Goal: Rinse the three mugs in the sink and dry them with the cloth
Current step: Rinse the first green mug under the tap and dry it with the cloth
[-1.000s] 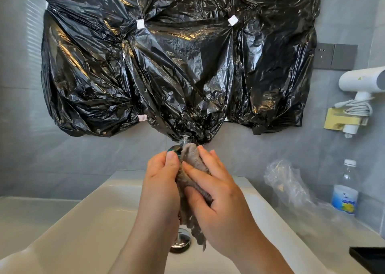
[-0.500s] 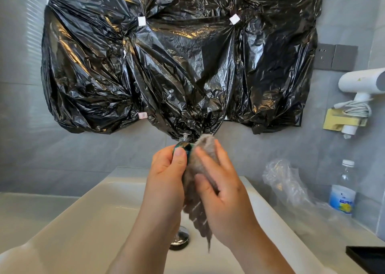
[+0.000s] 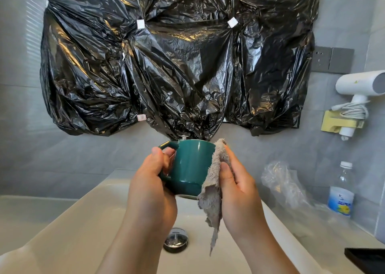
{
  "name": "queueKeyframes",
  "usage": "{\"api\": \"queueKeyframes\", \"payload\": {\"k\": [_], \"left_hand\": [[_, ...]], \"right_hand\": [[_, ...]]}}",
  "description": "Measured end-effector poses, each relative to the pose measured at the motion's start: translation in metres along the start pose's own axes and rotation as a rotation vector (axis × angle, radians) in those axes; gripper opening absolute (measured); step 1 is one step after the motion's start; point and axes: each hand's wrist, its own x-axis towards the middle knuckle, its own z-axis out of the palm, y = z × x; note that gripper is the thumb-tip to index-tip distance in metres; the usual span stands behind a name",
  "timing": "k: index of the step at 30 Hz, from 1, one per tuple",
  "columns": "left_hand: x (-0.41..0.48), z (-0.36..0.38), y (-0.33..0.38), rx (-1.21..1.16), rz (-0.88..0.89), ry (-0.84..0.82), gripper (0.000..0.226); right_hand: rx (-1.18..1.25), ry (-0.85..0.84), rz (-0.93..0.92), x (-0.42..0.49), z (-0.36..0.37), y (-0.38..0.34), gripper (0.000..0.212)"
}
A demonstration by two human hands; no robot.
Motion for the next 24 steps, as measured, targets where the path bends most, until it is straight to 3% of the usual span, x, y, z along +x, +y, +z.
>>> {"api": "queueKeyframes", "payload": {"k": [3,6,10,14,16,19,21,24], "left_hand": [[-0.005,0.001,-0.008,0.242,0.139,-0.095,0.039],[-0.008,-0.001,-0.009,0.326,0.147,-0.205,0.030],[-0.006,0.003,-0.004,0.145,0.088,-0.160,0.029],[-0.001,0.000,0.003,-0.118,-0.073,-0.082,0.052],[-0.002,0.000,0.003,-0.126,-0.063,-0.077,0.055],[-0.005,0.004,-0.001,0.059,0.073,-0.121,0.048],[-0.008,0.006,-0.002,0.202,0.157,-0.178,0.031],[-0.009,0.003,-0.006,0.362,0.216,-0.249,0.036]], "right_hand": [[-0.219,-0.023,-0.169,-0.006,0.003,-0.003,0.040],[-0.345,0.015,-0.294,-0.008,0.004,-0.001,0.052],[-0.189,0.065,-0.304,-0.005,0.004,-0.002,0.041],[0.104,0.086,-0.079,0.001,0.002,-0.002,0.025],[0.188,0.093,-0.006,0.002,-0.001,0.000,0.024],[0.039,0.108,-0.107,-0.003,0.001,-0.004,0.028],[-0.154,0.121,-0.253,-0.007,0.003,-0.005,0.044],[-0.303,0.130,-0.336,-0.008,0.003,-0.003,0.053]]}}
